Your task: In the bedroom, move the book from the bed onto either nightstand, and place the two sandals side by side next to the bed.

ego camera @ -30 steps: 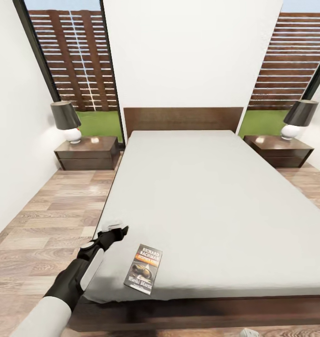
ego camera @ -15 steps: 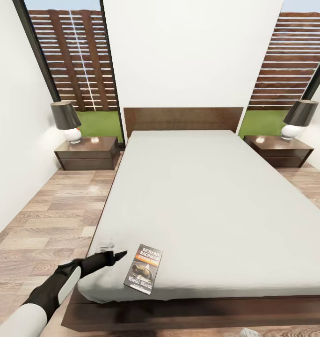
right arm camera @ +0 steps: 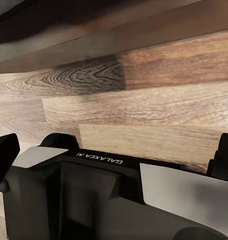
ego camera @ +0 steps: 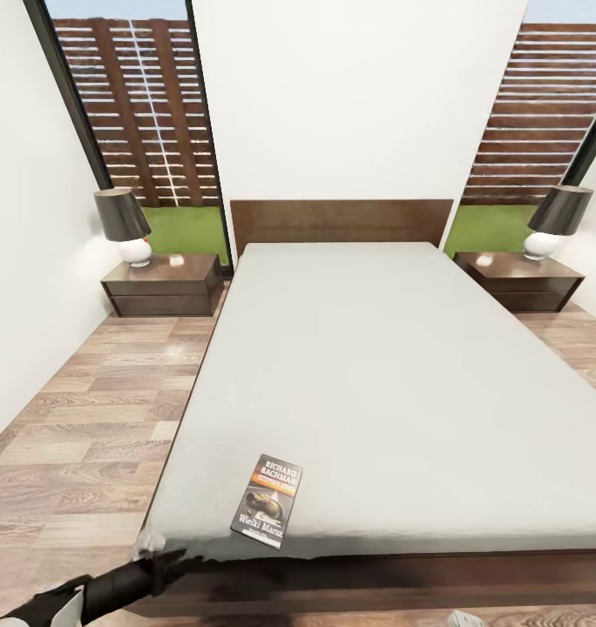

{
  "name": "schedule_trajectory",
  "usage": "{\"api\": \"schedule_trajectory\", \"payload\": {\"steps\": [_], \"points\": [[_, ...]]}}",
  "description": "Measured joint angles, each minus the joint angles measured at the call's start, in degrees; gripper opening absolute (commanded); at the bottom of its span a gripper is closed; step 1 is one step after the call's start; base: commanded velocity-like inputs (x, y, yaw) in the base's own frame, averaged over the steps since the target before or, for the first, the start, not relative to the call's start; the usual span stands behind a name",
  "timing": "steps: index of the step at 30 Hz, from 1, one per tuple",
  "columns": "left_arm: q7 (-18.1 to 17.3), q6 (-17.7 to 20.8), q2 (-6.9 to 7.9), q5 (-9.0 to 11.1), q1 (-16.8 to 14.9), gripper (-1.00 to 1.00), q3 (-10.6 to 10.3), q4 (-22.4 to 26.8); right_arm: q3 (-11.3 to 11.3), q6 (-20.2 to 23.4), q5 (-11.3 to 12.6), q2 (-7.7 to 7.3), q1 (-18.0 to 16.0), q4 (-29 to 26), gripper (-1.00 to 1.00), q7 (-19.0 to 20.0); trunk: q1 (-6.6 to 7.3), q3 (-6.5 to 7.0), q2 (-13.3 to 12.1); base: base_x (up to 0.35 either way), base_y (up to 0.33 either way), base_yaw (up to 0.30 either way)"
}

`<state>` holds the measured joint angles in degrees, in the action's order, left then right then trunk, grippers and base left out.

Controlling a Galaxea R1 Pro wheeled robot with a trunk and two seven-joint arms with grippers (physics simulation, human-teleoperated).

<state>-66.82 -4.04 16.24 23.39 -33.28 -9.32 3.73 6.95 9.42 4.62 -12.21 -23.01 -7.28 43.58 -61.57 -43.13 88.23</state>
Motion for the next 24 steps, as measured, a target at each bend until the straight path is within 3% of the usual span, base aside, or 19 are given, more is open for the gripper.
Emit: {"api": "schedule_trajectory", "payload": {"steps": [6,8,9,11,13,15,16,18,21,24], "points": [[0.78,-3.96,1.11,1.33,3.66,1.0,0.01,-2.52,0.0,-0.01,0.0,0.0,0.0,-0.03,1.0,0.0,0.0,0.0,0.0,0.0,0.0,0.0],[4.47,-4.29,1.09,2.7,4.3,1.0,0.08,-2.64,-0.04,0.0,-0.06,0.14,0.0,-0.06,1.0,-0.04,0.0,0.0,0.0,0.0,0.0,0.0],[8.65,-4.46,0.98,3.45,4.52,1.0,0.08,-2.66,-0.09,0.0,-0.11,0.34,0.0,-0.03,1.0,-0.11,0.0,0.0,0.0,0.0,0.0,0.0],[12.95,-4.6,0.78,3.86,4.63,1.0,0.07,-2.65,-0.16,0.0,-0.19,0.6,0.0,-0.02,1.0,-0.19,0.0,0.0,0.0,0.0,0.0,0.0],[15.88,-4.63,0.27,4.04,4.69,1.0,0.04,-2.64,-0.16,0.01,-0.14,4.03,0.01,-0.33,1.0,-0.19,0.0,0.0,0.0,0.0,0.0,0.0],[17.67,-4.64,-0.14,4.16,4.72,1.0,0.03,-2.64,-0.02,0.01,0.02,10.45,0.01,-0.9,1.0,-0.18,0.0,0.0,0.0,0.0,0.0,0.0],[17.93,-4.64,-0.2,4.17,4.73,1.0,0.05,-2.63,0.06,0.01,0.05,11.66,0.0,-1.15,1.0,-0.18,0.0,0.0,0.0,0.0,0.0,0.0],[18.65,-4.65,-0.37,4.2,4.74,1.0,0.04,-2.63,0.07,0.01,0.56,15.82,-0.04,-3.97,1.0,-0.22,0.0,0.01,0.0,0.0,0.0,0.0],[18.77,-4.65,-0.41,4.22,4.75,1.0,0.05,-2.62,0.13,0.0,1.65,16.99,-0.07,-6.3,1.0,-0.23,0.0,0.0,0.0,0.0,0.0,0.0],[18.64,-4.65,-0.42,4.22,4.75,1.0,0.05,-2.6,-0.04,0.05,8.77,17.88,-0.14,-8.45,1.0,-0.09,0.0,0.0,0.0,0.0,0.0,0.0]]}}
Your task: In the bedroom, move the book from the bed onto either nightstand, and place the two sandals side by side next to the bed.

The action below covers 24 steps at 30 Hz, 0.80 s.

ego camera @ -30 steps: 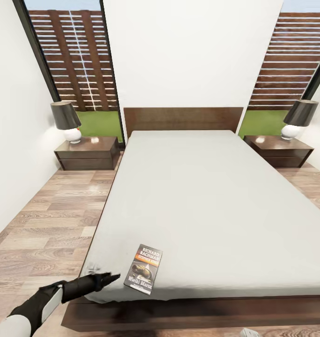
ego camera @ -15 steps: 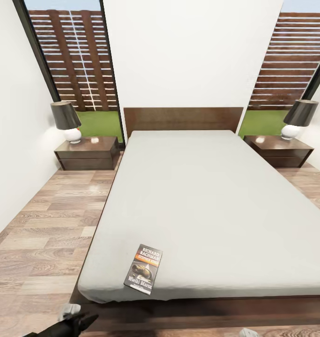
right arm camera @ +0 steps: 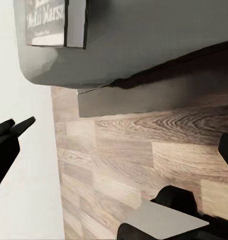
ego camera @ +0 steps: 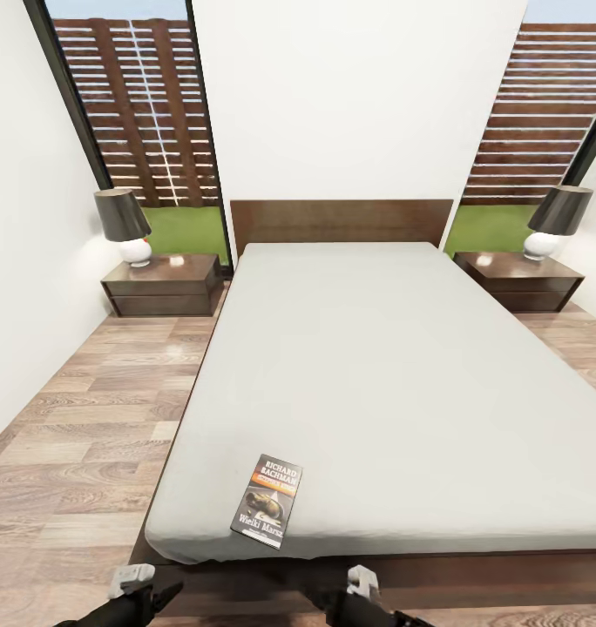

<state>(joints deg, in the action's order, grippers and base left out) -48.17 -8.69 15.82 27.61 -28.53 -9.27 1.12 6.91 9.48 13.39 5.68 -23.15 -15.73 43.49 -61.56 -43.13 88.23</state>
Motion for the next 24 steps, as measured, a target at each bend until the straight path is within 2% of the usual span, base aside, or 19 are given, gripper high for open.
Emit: {"api": "schedule_trajectory", "payload": {"steps": [3,7,9,10,11,12,14,17,19,24], "points": [[-0.17,0.0,-0.01,-0.01,0.0,1.0,0.0,-0.01,0.09,-0.03,7.73,0.38,-0.03,-2.29,1.0,0.17,0.0,0.0,0.0,0.0,0.0,0.0],[-0.23,0.06,-0.08,-0.01,0.0,1.0,0.0,0.02,0.19,0.02,12.01,0.63,-0.04,-6.26,1.0,0.18,0.0,0.0,0.0,0.0,0.0,0.0],[-0.24,0.08,-0.17,0.02,0.0,1.0,-0.01,0.02,0.17,0.27,13.42,0.7,-0.03,-6.7,1.0,0.18,0.0,0.0,0.0,0.0,0.0,0.0],[-0.24,0.08,-0.46,0.04,0.0,1.0,-0.03,0.01,0.17,0.62,15.77,0.79,-0.03,-6.82,1.0,0.24,0.0,0.0,0.0,0.0,0.0,0.0],[-0.24,0.08,-0.57,0.05,0.0,1.0,-0.01,0.01,0.17,0.74,16.82,0.81,-0.03,-6.78,1.0,0.27,0.0,0.0,0.0,0.0,0.0,0.0],[-0.24,0.09,-0.79,0.06,0.0,1.0,-0.02,0.02,0.14,1.24,19.93,0.85,-0.03,-6.61,1.0,0.38,0.0,0.0,0.0,0.0,0.0,0.0],[-0.24,0.09,-1.1,0.07,0.0,1.0,-0.01,0.01,0.0,3.7,23.45,0.87,-0.03,-6.38,1.0,0.52,0.0,0.0,0.0,0.0,0.0,0.0],[-0.17,0.09,-1.25,0.12,0.0,1.0,0.0,-0.01,-0.09,9.48,25.57,0.88,-0.03,-6.23,1.0,0.71,0.0,0.0,0.0,0.0,0.0,0.0],[-0.12,0.12,-1.29,0.14,0.0,1.0,0.0,-0.02,-0.11,12.32,26.11,0.88,-0.03,-6.2,1.0,0.78,0.0,0.0,0.0,0.0,0.0,0.0],[-0.01,0.17,-1.32,0.35,0.0,1.0,0.0,-0.01,-0.12,15.06,26.65,0.88,-0.03,-6.1,1.0,0.77,0.0,0.0,0.0,0.0,0.0,0.0]]}}
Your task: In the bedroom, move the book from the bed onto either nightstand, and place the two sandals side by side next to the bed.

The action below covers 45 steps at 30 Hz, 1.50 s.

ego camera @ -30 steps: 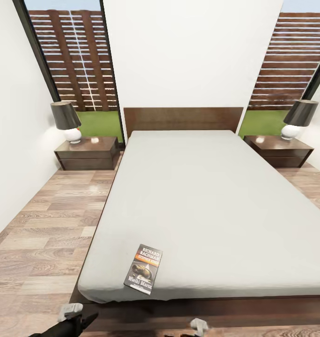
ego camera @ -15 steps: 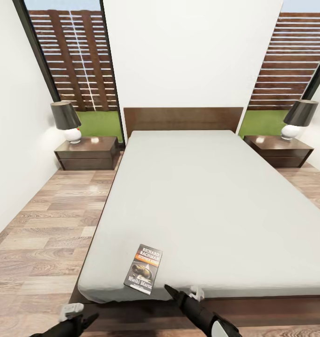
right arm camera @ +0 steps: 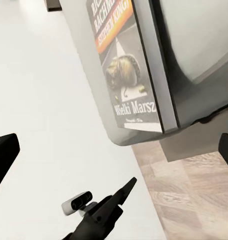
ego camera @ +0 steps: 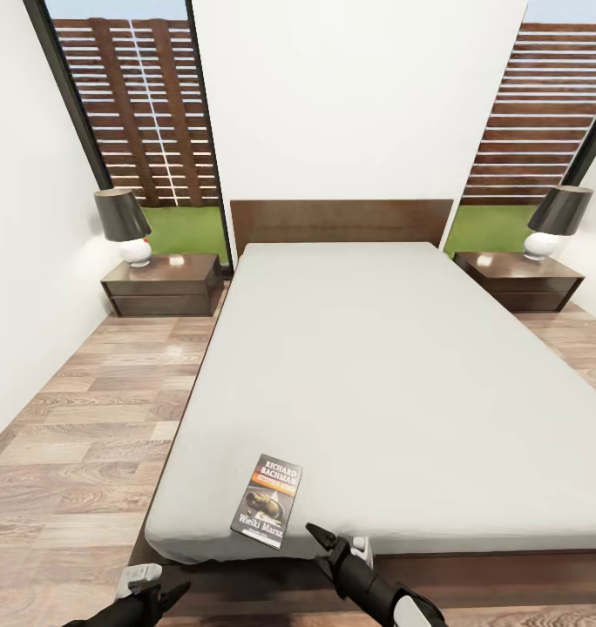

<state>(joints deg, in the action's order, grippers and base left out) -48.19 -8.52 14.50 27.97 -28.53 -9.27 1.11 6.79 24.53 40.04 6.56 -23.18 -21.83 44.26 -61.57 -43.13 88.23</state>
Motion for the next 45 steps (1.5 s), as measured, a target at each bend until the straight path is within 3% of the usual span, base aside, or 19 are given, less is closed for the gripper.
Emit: {"api": "schedule_trajectory", "payload": {"steps": [29,45], "points": [[0.2,0.07,-0.69,0.08,0.0,1.0,0.0,-0.01,0.09,0.4,0.2,-0.03,0.0,0.03,1.0,-0.08,0.0,0.0,0.0,0.0,0.075,0.0],[0.21,0.1,-0.79,0.05,0.0,1.0,-0.02,-0.01,0.1,0.4,0.19,-0.09,0.01,-0.06,1.0,-0.01,-3.51,-2.87,6.4,0.0,0.0,0.0]]}}
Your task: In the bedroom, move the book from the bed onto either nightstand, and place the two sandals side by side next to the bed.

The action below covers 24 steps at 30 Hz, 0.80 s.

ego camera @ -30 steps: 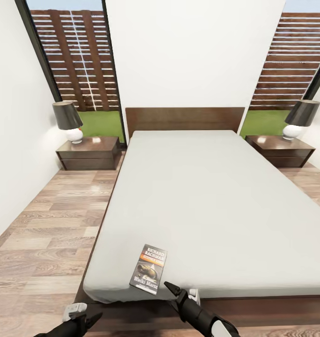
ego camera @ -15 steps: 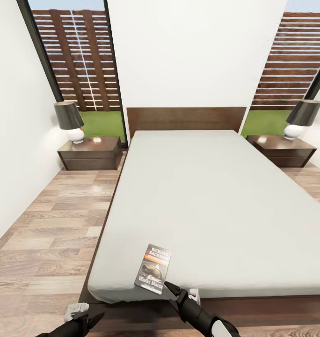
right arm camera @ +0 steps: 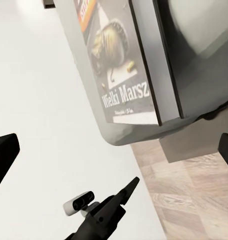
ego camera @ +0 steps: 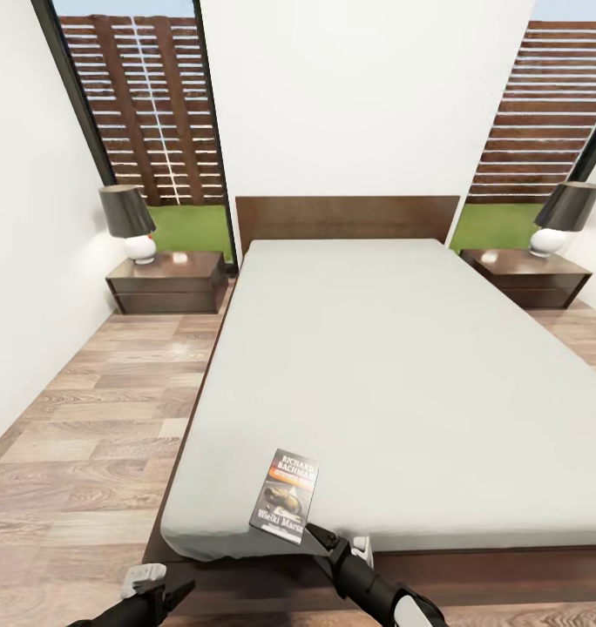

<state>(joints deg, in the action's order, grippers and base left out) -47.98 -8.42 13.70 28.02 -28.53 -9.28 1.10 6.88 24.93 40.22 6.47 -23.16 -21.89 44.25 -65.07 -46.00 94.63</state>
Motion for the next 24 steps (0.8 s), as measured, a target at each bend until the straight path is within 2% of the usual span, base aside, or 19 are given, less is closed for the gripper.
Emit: {"api": "schedule_trajectory", "payload": {"steps": [18,24], "points": [[0.0,0.0,-0.24,0.02,0.0,1.0,0.0,0.0,0.0,-0.02,0.0,0.0,-0.01,-0.08,1.0,0.0,-3.95,-3.23,7.22,0.0,0.0,0.0],[0.0,0.0,-0.27,0.03,0.0,1.0,0.07,0.01,0.0,-0.05,0.0,0.0,-0.02,-0.09,1.0,0.0,-3.96,-3.24,7.24,0.0,0.0,0.0]]}}
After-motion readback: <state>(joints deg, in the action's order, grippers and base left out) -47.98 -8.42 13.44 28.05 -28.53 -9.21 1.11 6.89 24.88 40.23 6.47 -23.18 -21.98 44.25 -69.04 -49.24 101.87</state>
